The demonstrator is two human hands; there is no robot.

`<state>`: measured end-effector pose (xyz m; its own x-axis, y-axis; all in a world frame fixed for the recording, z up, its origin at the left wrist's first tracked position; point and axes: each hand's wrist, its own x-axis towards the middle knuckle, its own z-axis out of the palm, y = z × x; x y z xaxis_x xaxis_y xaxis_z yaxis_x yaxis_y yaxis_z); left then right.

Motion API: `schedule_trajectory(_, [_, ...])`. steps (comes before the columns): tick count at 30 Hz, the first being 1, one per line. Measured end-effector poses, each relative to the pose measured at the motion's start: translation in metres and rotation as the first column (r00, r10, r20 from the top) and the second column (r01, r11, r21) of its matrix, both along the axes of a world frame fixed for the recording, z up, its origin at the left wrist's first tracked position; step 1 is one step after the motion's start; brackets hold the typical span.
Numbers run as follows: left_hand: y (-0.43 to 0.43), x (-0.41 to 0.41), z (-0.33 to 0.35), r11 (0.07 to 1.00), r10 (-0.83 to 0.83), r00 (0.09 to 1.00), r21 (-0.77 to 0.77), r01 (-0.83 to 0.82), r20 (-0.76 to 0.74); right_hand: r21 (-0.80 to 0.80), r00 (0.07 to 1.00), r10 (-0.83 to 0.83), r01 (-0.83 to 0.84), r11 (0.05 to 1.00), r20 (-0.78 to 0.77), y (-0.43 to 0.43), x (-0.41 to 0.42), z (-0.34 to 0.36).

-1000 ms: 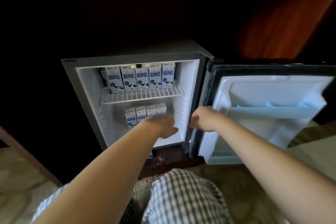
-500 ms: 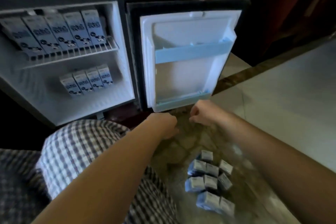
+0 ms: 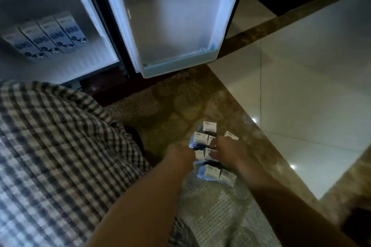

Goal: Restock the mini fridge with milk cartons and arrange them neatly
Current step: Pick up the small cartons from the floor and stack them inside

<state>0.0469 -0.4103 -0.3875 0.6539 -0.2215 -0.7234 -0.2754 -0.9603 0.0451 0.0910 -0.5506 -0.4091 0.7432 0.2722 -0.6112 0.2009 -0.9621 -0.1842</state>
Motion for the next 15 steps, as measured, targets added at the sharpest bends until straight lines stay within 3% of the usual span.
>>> schedule_trajectory(3, [-0.008,-0.004,-0.019,1.0,0.018,0.999,0.008,-0.018,-0.033,-0.011,1.0,-0.019,0.019,1.0,-0.001,-0.014,-0.022,-0.023])
schedule_trajectory(9, [-0.02,0.0,-0.042,0.996,0.068,0.997,-0.066,-0.065,0.04,-0.008,0.999,0.023,-0.022,1.0,0.037,-0.029,-0.051,-0.059])
schedule_trajectory(15, [-0.023,0.009,-0.062,0.975,0.205,0.979,-0.084,-0.204,-0.001,0.043,0.993,0.013,-0.019,0.999,0.12,-0.027,-0.067,-0.081])
